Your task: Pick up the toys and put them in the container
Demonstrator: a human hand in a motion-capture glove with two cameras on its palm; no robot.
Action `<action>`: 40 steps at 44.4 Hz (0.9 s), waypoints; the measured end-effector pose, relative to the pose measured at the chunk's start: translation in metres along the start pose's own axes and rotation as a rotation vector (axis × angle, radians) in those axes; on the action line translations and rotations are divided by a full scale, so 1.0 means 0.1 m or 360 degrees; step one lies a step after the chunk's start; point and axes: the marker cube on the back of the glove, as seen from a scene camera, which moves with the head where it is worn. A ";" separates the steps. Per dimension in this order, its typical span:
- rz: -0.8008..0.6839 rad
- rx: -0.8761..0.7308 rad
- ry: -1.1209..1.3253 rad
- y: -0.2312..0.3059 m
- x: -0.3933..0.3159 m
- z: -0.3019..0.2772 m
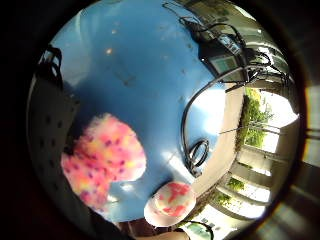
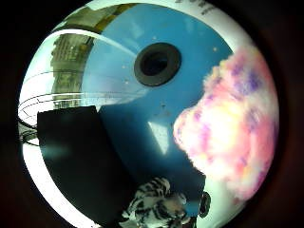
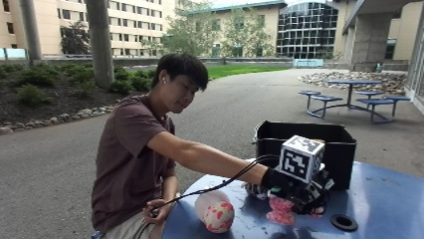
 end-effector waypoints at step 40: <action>-0.0538 0.0352 -0.0088 1.66 -2.10 -2.52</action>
